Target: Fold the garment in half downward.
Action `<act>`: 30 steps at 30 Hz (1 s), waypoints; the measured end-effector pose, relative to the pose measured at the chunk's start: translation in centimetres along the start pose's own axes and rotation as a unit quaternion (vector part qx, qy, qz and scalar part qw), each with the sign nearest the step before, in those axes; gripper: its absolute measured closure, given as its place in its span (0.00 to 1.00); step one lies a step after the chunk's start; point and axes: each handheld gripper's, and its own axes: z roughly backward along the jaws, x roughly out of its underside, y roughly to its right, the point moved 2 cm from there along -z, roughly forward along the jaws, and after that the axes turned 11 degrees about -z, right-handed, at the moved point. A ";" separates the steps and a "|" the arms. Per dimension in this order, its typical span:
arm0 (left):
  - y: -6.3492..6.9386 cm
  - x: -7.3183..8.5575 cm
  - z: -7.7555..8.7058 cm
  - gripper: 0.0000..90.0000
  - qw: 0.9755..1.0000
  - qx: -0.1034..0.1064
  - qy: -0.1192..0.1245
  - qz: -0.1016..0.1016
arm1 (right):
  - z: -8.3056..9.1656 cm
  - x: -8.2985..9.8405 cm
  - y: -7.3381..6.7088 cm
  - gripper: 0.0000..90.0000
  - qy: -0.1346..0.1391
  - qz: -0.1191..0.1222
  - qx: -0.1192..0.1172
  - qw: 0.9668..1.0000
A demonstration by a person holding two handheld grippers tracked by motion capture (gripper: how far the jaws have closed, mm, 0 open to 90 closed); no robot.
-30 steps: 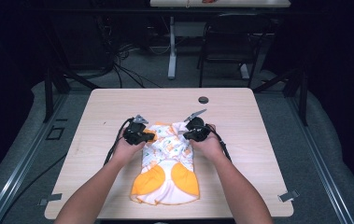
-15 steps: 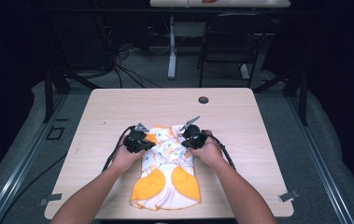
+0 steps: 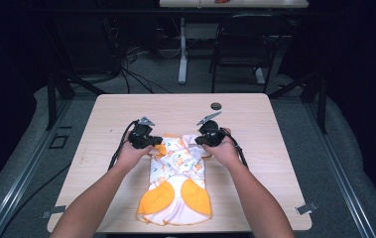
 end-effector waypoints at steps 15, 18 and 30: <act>-1.8 0.9 -3.5 0.76 0.999 -0.015 -0.035 0.016 | -3.5 -0.7 1.1 0.73 -0.024 -0.032 0.020 0.999; -1.7 1.0 -3.7 0.72 0.999 -0.019 -0.036 0.015 | -3.9 -0.5 1.3 0.68 -0.027 -0.039 0.018 0.999; -1.8 1.5 -3.9 0.66 0.999 -0.018 -0.036 0.015 | -4.2 -0.3 1.2 0.68 -0.027 -0.037 0.014 0.999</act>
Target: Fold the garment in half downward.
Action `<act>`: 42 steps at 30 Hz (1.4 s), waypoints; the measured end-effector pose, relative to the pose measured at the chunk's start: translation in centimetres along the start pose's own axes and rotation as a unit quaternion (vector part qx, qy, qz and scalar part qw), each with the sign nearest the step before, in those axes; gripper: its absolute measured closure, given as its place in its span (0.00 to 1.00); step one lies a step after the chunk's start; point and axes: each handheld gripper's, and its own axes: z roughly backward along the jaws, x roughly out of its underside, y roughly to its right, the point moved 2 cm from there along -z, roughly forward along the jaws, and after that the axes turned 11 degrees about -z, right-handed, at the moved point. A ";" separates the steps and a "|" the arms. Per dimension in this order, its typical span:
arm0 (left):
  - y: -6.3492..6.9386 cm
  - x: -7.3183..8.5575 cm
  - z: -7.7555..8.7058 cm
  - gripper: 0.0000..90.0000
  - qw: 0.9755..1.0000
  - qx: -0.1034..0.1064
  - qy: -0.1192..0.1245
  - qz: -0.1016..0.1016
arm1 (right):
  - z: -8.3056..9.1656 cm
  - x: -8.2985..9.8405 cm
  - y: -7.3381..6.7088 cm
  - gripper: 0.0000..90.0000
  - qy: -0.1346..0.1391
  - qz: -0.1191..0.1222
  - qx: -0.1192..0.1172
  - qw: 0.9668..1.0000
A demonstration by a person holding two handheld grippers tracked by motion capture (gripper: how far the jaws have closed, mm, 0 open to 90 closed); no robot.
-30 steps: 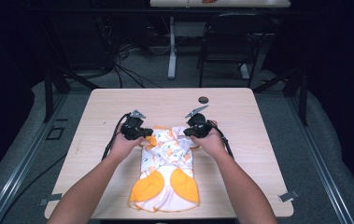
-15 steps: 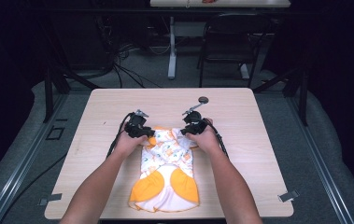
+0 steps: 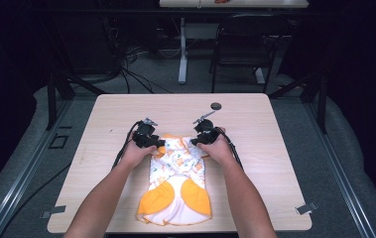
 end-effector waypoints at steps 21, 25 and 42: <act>0.2 0.3 0.2 0.95 1.000 0.006 0.006 0.011 | 0.0 0.2 -0.3 0.96 -0.014 0.005 -0.017 1.000; 0.2 0.2 0.3 0.97 1.000 0.001 0.001 0.003 | 0.1 0.2 -0.5 0.97 -0.006 0.018 -0.008 1.000; 0.0 -1.1 3.1 0.98 0.999 -0.013 0.029 -0.014 | 2.7 -0.7 -1.0 0.97 0.034 0.034 -0.025 0.999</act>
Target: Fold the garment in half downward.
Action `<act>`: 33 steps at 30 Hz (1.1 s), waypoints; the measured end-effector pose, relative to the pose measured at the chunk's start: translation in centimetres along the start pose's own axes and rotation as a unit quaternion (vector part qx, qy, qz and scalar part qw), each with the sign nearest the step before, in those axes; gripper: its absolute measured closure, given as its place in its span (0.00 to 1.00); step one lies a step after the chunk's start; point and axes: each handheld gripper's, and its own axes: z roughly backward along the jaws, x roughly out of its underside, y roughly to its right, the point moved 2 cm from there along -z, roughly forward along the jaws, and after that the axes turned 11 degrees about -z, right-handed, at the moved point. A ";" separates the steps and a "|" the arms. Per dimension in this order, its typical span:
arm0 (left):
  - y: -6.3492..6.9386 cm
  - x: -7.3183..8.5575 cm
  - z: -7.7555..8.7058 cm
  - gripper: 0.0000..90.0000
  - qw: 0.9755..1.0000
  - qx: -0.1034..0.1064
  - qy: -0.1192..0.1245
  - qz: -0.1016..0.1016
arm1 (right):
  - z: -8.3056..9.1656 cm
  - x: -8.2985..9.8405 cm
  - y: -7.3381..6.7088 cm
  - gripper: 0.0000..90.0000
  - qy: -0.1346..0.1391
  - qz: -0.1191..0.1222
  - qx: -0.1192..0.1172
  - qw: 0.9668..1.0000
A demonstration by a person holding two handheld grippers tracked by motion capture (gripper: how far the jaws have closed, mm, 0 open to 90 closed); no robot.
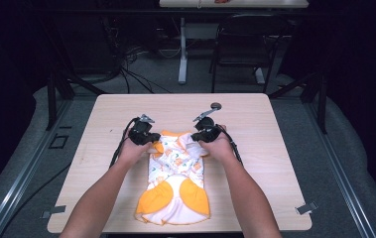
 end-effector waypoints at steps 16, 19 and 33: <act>-0.7 -2.9 4.0 0.98 0.999 -0.005 0.049 -0.012 | 4.4 -3.3 -1.3 0.97 0.038 0.035 0.009 0.999; -0.9 -3.4 4.6 0.98 0.998 -0.005 0.053 -0.016 | 5.0 -3.7 -1.4 0.97 0.045 0.035 0.011 0.998; -0.7 -6.5 7.6 0.98 0.995 -0.026 0.089 -0.046 | 8.4 -6.1 -2.0 0.97 0.103 0.054 0.027 0.993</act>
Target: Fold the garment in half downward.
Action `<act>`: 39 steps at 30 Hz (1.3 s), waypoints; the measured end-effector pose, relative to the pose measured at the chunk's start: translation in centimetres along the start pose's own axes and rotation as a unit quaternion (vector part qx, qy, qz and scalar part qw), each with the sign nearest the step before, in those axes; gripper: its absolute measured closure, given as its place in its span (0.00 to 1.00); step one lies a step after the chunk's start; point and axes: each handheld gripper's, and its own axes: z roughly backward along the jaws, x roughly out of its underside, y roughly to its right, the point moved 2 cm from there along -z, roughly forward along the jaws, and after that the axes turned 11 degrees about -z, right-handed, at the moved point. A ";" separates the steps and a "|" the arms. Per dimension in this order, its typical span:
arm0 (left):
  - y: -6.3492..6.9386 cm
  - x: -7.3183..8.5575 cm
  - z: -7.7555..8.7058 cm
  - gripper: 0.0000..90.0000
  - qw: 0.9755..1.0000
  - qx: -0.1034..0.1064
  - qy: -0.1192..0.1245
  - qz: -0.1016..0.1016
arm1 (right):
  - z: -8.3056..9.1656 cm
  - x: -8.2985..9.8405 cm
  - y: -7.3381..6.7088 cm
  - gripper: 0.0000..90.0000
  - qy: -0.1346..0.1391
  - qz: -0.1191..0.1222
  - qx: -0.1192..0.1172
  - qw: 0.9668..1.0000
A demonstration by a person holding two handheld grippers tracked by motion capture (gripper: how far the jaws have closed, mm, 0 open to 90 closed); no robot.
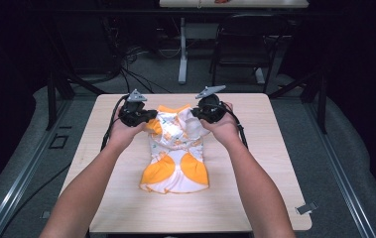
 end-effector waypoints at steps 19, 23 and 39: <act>2.9 3.6 0.9 0.98 0.999 0.044 -0.007 -0.029 | 0.9 4.7 -2.1 0.97 -0.032 0.051 -0.026 0.998; 3.4 4.2 1.1 0.98 0.998 0.049 -0.011 -0.034 | 1.0 5.3 -2.4 0.97 -0.034 0.055 -0.031 0.997; 4.9 7.0 1.0 0.98 0.997 0.075 -0.018 -0.024 | 0.7 8.0 -3.8 0.97 -0.065 0.063 -0.047 0.995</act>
